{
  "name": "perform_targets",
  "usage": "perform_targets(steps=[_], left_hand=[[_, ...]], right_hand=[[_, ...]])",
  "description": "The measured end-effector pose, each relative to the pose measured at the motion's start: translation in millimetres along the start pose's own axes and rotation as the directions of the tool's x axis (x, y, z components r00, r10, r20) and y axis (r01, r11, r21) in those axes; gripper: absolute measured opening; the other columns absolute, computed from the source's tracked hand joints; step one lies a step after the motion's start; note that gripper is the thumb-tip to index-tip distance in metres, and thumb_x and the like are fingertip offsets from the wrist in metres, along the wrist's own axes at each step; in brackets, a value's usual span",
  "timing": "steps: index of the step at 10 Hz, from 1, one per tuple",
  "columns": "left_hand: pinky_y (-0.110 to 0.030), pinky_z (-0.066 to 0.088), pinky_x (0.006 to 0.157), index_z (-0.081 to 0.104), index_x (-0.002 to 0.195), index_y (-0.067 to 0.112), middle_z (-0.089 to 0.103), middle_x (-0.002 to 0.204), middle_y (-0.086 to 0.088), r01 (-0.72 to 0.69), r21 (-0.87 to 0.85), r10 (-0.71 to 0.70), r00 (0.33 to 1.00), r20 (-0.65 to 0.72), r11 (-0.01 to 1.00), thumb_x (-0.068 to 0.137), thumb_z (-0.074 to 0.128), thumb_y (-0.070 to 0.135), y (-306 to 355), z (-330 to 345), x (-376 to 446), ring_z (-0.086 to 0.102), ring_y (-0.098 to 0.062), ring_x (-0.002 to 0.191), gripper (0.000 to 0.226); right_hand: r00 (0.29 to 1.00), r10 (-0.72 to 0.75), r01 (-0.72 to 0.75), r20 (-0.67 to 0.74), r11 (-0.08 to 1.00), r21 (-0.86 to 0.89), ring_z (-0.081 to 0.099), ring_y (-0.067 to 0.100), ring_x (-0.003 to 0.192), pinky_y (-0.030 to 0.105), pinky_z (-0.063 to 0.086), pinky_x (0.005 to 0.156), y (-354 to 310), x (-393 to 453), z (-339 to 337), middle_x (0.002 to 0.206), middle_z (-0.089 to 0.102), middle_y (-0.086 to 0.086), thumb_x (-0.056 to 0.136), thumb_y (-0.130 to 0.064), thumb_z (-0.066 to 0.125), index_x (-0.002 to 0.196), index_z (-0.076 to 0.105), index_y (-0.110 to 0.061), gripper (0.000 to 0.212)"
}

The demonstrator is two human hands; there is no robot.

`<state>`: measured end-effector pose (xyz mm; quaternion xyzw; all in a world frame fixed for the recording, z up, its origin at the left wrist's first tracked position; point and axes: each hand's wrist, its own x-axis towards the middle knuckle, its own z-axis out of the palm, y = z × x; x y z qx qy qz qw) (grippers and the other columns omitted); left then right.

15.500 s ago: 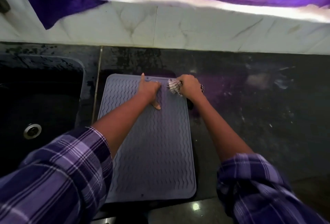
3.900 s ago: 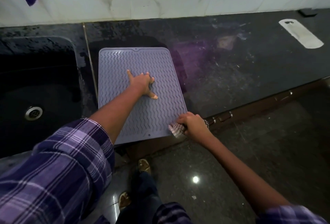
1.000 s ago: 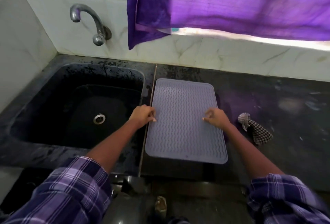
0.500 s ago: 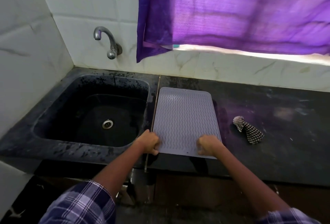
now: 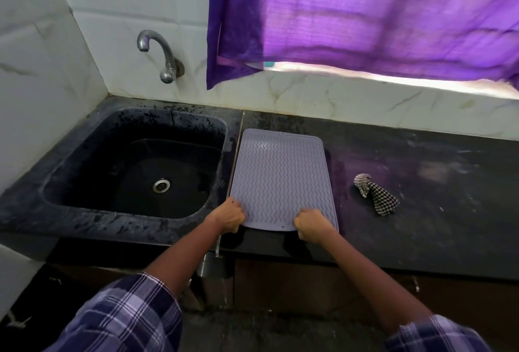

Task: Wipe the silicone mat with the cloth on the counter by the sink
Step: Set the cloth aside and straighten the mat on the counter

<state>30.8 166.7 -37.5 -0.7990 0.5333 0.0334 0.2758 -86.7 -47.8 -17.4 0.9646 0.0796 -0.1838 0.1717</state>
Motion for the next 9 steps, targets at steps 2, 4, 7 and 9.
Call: perform_targets(steps=[2,4,7,9], left_hand=[[-0.038,0.037,0.095,0.061,0.11,0.006,0.063,0.116,-0.012,0.021,-0.06,-0.021,1.0,0.002,0.998,0.092,0.044,0.018,-0.7,-12.9,-4.8,0.055,-0.027,0.108,0.028],[-0.039,0.036,0.097,0.062,0.109,0.005,0.063,0.115,-0.013,0.008,-0.07,-0.004,0.999,0.049,0.998,0.091,0.046,0.017,7.7,-13.0,-8.4,0.056,-0.026,0.108,0.027],[-0.039,0.037,0.096,0.06,0.115,0.01,0.061,0.117,-0.008,0.074,-0.139,-0.061,0.993,0.097,0.988,0.093,0.05,0.05,-13.6,-22.5,-17.2,0.056,-0.024,0.111,0.047],[-0.04,0.036,0.1,0.054,0.124,0.013,0.057,0.126,-0.007,0.204,-0.337,-0.2,0.979,0.047,0.919,0.097,0.044,0.043,-5.3,-20.7,-21.0,0.051,-0.023,0.12,0.041]], right_hand=[[0.999,0.017,-0.02,0.034,0.998,0.064,0.059,0.029,0.105,0.037,0.05,0.08,8.1,-3.5,1.9,0.115,0.062,0.017,0.089,-0.011,0.048,0.106,0.061,-0.002,0.023],[0.998,-0.008,0.004,0.06,0.998,0.061,0.058,0.028,0.104,0.036,0.05,0.081,0.9,-10.2,3.9,0.111,0.063,0.017,0.09,-0.012,0.047,0.102,0.061,-0.002,0.021],[0.993,0.052,-0.09,0.105,0.911,0.402,0.049,0.017,0.071,0.028,0.039,0.066,-2.0,-9.8,-28.8,0.07,0.049,0.0,0.086,-0.039,0.059,0.065,0.047,-0.018,0.032],[0.976,0.215,-0.192,0.024,0.81,0.555,0.059,0.024,0.083,0.034,0.049,0.076,-15.9,-0.3,-30.7,0.087,0.06,0.009,0.096,-0.023,0.044,0.096,0.062,-0.004,0.026]])
